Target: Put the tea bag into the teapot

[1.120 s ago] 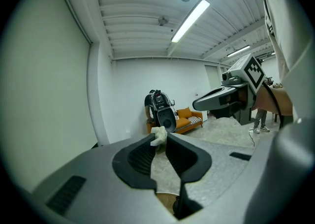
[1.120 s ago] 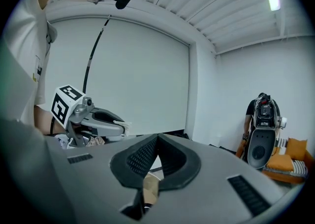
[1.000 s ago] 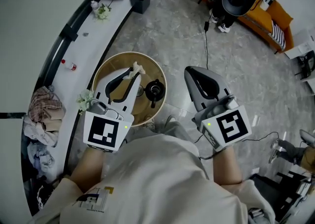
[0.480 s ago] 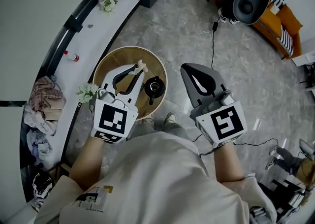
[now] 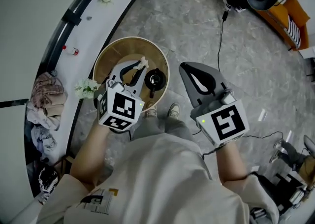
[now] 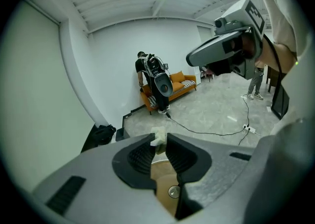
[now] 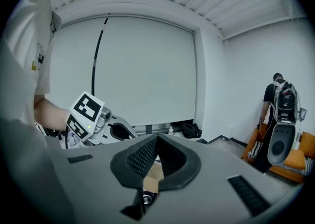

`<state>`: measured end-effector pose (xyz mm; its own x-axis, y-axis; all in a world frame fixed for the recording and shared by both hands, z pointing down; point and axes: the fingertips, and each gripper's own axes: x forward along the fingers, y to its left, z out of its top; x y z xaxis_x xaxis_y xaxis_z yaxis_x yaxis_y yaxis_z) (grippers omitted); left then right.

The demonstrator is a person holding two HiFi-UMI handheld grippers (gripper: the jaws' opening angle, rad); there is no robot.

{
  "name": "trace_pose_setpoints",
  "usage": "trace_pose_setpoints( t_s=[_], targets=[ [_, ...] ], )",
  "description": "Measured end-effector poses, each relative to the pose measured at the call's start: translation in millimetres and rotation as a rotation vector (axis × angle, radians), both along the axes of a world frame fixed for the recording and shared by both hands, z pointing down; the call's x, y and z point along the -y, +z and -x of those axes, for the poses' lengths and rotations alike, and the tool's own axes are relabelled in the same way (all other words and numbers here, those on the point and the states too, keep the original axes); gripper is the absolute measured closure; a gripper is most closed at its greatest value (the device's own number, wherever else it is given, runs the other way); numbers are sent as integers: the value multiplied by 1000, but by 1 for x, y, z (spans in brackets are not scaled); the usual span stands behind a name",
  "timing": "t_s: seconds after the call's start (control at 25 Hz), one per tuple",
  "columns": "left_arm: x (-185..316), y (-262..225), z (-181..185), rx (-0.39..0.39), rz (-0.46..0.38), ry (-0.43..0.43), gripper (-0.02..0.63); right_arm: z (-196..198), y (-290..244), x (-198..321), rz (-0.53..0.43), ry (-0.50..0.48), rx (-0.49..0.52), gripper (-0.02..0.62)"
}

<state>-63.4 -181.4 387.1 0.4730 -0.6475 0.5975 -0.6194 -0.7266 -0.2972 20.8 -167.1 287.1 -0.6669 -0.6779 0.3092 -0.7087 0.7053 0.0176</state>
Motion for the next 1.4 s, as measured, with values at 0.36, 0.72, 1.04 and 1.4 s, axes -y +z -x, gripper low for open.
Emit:
trace_pose_setpoints(
  t_s=[0.36, 0.72, 1.04, 1.4],
  targets=[
    [2, 90, -12, 13, 188, 5, 535, -2, 24, 12, 52, 14, 34, 589],
    [3, 154, -22, 47, 265, 0, 535, -1, 53, 14, 110, 17, 47, 589],
    [8, 217, -16, 118, 311, -27, 535, 6, 97, 12, 190, -5, 20, 589],
    [4, 287, -21, 258, 365, 35, 535, 10, 146, 16, 248, -3, -16, 589]
  ],
)
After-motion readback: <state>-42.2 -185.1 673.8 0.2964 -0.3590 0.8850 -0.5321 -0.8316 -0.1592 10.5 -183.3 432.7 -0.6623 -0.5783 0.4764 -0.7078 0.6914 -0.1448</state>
